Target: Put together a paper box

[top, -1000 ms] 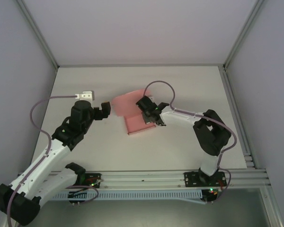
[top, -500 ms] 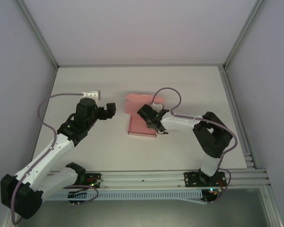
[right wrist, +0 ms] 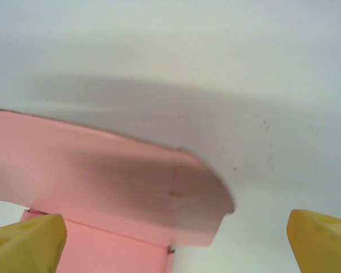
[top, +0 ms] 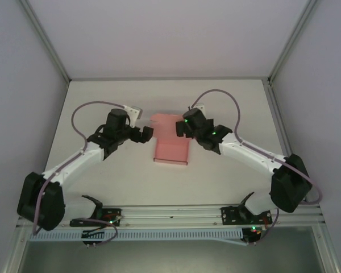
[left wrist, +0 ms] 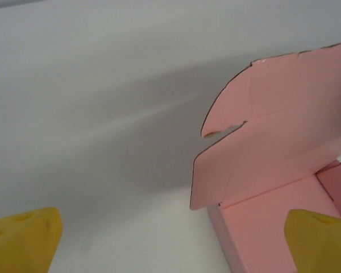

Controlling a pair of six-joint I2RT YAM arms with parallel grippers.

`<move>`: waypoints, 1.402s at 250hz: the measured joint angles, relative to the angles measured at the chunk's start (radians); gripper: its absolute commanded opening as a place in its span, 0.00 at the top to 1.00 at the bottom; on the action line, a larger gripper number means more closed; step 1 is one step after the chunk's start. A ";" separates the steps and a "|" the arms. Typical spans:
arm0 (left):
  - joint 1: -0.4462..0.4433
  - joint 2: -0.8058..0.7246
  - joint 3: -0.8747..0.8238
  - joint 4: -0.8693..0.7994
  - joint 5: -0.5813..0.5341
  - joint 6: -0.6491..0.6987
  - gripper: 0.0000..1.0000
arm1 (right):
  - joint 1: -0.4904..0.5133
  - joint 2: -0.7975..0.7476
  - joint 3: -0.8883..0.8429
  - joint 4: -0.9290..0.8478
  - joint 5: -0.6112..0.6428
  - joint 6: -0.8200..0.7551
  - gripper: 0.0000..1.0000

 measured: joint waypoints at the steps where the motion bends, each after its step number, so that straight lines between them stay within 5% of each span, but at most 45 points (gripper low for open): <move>1: 0.002 0.003 0.002 0.000 0.004 0.003 0.00 | -0.003 -0.001 0.000 0.001 -0.005 -0.005 0.00; 82: 0.101 0.194 0.113 0.043 0.357 0.248 0.03 | -0.194 0.014 -0.007 0.042 -0.418 -0.308 0.01; 180: 0.101 0.324 0.212 -0.026 0.539 0.443 0.44 | -0.230 0.114 0.016 -0.028 -0.562 -0.433 0.14; 217: 0.101 0.353 0.251 -0.071 0.572 0.476 0.61 | -0.236 0.114 0.016 -0.033 -0.566 -0.439 0.26; 266: 0.101 0.356 0.256 -0.115 0.592 0.514 0.89 | -0.241 0.114 0.018 -0.048 -0.573 -0.435 0.66; 292: 0.101 0.356 0.257 -0.129 0.599 0.520 0.99 | -0.241 0.114 0.018 -0.056 -0.572 -0.433 0.74; 351: 0.086 0.324 0.254 -0.103 0.529 0.459 1.00 | -0.240 0.097 0.018 -0.056 -0.573 -0.418 0.91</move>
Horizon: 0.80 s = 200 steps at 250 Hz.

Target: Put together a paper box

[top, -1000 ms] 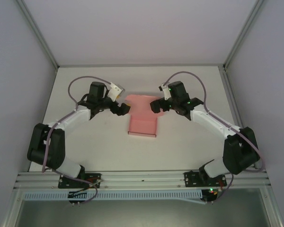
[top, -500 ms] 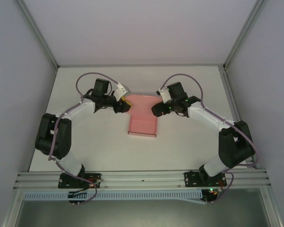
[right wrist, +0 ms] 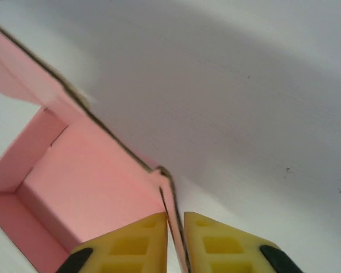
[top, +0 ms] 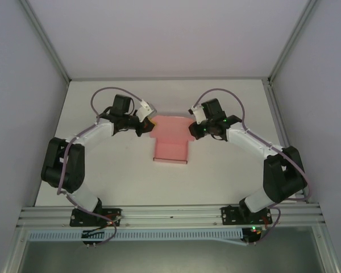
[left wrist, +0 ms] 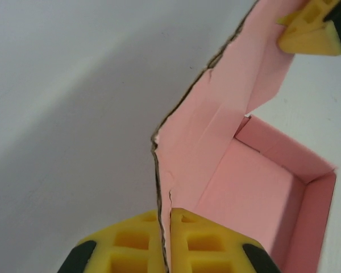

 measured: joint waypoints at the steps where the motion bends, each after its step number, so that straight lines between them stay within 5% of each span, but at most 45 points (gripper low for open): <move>1: -0.001 -0.001 0.000 0.001 -0.003 -0.003 1.00 | 0.001 -0.001 0.000 0.000 0.000 0.001 0.91; 39: -0.071 -0.077 -0.024 0.056 -0.190 -0.131 1.00 | 0.021 -0.030 -0.001 0.028 0.048 0.054 0.98; 141: -0.222 -0.140 -0.047 0.214 -0.718 -0.678 1.00 | 0.175 -0.023 -0.028 0.312 0.462 0.435 1.00; 200: -0.276 -0.074 -0.043 0.322 -0.899 -0.901 1.00 | 0.201 0.040 -0.060 0.475 0.587 0.613 1.00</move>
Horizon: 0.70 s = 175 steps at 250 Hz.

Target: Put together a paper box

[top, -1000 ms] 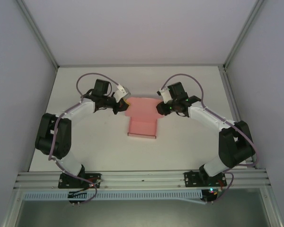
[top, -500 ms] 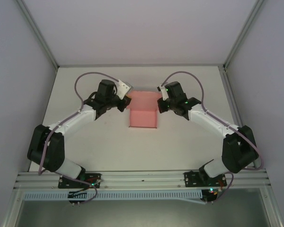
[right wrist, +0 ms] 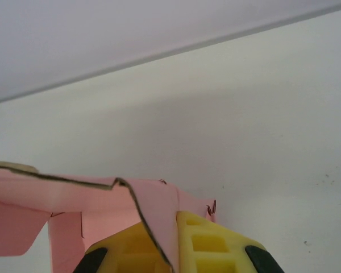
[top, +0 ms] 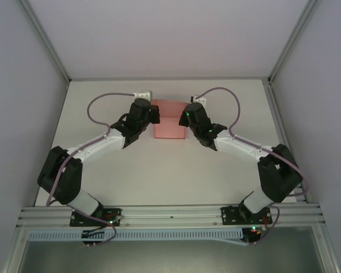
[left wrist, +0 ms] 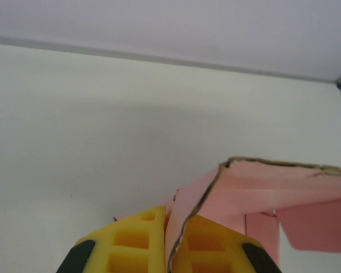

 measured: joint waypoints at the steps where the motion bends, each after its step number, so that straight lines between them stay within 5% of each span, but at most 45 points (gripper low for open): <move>1: 0.000 0.002 0.000 0.001 -0.002 -0.003 1.00 | 0.000 0.001 -0.001 0.002 0.001 0.002 1.00; 175: -0.011 0.094 -0.092 0.122 -0.019 -0.164 1.00 | 0.011 0.063 -0.140 0.182 -0.024 -0.014 1.00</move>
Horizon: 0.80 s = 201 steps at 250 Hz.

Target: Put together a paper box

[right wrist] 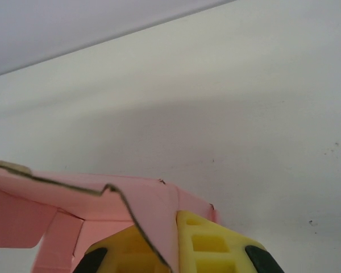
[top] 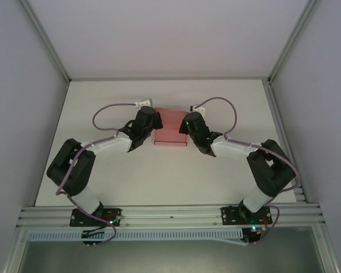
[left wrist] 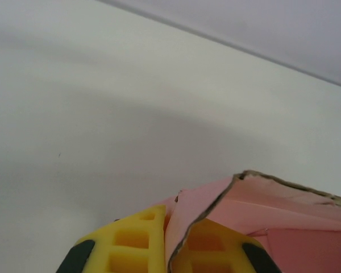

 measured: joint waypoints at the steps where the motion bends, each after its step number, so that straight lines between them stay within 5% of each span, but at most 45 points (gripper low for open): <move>1: 0.000 0.000 -0.001 0.001 0.000 -0.001 1.00 | 0.000 0.000 -0.001 0.001 0.000 0.000 1.00; 201: -0.083 -0.214 -0.405 0.293 0.004 -0.014 0.93 | 0.171 -0.104 -0.256 0.214 0.169 -0.091 0.96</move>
